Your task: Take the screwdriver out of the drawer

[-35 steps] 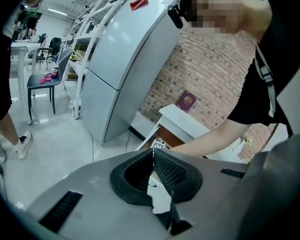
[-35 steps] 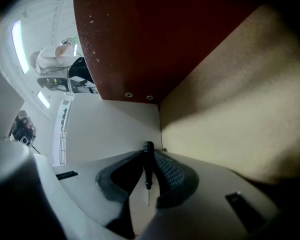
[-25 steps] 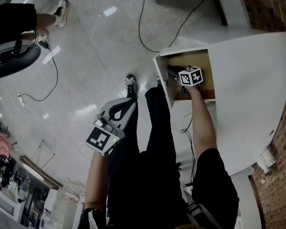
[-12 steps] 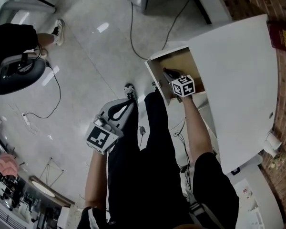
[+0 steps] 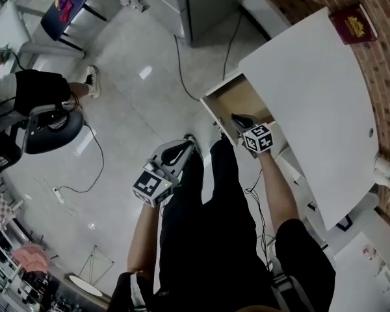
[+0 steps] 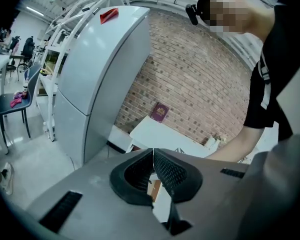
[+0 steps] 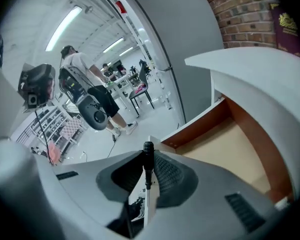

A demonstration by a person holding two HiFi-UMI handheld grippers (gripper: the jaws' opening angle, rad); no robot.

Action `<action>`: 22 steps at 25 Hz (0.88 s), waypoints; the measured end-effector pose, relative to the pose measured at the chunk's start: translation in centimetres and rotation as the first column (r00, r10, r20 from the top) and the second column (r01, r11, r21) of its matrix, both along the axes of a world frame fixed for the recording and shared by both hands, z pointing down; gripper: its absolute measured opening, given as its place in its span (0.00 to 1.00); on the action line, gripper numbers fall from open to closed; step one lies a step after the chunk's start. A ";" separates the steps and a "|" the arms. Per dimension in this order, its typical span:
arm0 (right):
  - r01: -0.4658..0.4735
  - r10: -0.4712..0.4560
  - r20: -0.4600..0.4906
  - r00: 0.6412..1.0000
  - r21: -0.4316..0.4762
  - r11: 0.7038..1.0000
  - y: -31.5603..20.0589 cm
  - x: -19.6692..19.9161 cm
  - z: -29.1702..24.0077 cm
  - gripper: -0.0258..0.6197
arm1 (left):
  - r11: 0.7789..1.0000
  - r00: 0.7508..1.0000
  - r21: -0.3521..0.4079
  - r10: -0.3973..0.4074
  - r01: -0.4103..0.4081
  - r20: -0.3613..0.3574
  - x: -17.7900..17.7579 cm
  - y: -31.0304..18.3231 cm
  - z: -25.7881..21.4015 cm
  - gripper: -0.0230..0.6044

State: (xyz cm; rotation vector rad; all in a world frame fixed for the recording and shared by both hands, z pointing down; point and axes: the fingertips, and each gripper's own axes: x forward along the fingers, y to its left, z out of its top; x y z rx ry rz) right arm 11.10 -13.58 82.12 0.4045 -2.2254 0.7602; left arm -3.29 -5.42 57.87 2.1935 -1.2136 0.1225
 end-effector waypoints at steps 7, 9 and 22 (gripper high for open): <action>-0.094 0.093 0.024 0.995 0.062 0.994 1.5 2.6 -6.0 0.23 | 0.995 0.996 0.054 0.078 -0.081 0.042 0.8 0.4 -3.5 0.07; -0.117 0.114 0.046 0.992 0.090 0.989 1.9 2.6 -7.9 0.23 | 0.992 0.994 0.066 0.101 -0.104 0.048 1.0 0.7 -4.2 0.07; -0.199 0.185 0.082 0.979 0.244 0.949 5.7 5.4 -17.9 0.23 | 0.975 0.983 0.129 0.176 -0.182 0.054 2.5 3.4 -6.8 0.07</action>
